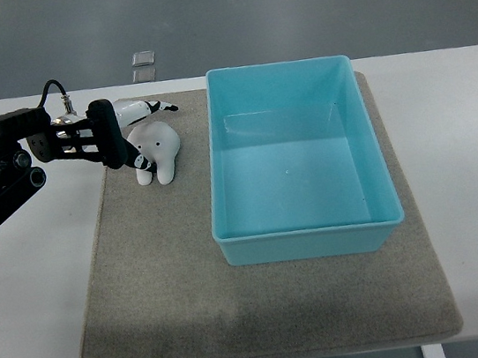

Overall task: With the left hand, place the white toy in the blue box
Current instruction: 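Close the left hand fingers to grasp the white tooth toy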

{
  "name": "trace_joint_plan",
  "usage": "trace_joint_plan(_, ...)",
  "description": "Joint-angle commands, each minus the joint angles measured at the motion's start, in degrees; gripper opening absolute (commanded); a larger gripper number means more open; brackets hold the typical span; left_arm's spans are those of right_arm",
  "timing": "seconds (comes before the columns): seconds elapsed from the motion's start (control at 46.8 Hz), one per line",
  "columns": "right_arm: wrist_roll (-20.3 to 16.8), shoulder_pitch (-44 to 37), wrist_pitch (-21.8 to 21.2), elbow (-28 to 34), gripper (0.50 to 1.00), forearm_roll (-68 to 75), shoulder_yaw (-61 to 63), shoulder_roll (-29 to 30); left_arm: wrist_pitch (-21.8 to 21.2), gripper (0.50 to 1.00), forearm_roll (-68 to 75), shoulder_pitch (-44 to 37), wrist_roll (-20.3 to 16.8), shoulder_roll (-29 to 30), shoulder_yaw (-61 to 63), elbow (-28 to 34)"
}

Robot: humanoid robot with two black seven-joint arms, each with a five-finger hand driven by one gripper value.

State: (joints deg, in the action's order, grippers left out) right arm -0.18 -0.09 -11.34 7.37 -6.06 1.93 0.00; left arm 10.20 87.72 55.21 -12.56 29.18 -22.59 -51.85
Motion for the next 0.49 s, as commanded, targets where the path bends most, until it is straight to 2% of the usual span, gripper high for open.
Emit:
trace_joint_plan(0.0, 0.00, 0.00, 0.00, 0.01, 0.936, 0.00, 0.00, 0.00, -0.18, 0.979, 0.00, -0.02, -0.01, -0.09, 0.18, 0.00)
trace_joint_plan(0.107, 0.00, 0.00, 0.00, -0.07, 0.936, 0.00, 0.00, 0.00, -0.18, 0.960, 0.00, 0.07, -0.01, -0.09, 0.97, 0.00)
trace_joint_plan(0.171, 0.00, 0.00, 0.00, 0.01, 0.936, 0.00, 0.00, 0.00, -0.18, 0.904, 0.00, 0.07, 0.08, -0.09, 1.06, 0.00)
trace_joint_plan(0.235, 0.00, 0.00, 0.00, 0.01, 0.936, 0.00, 0.00, 0.00, -0.18, 0.889, 0.08, 0.07, 0.08, -0.09, 1.06, 0.08)
trace_joint_plan(0.278, 0.00, 0.00, 0.00, 0.01, 0.936, 0.00, 0.00, 0.00, -0.18, 0.851, 0.09, 0.07, 0.08, -0.09, 1.06, 0.00)
trace_joint_plan(0.406, 0.00, 0.00, 0.00, 0.01, 0.936, 0.00, 0.00, 0.00, -0.18, 0.816, 0.17, 0.16, 0.08, -0.09, 1.14, 0.00)
trace_joint_plan(0.47, 0.00, 0.00, 0.00, 0.01, 0.936, 0.00, 0.00, 0.00, -0.18, 0.776, 0.17, 0.25, 0.08, -0.09, 1.14, 0.00)
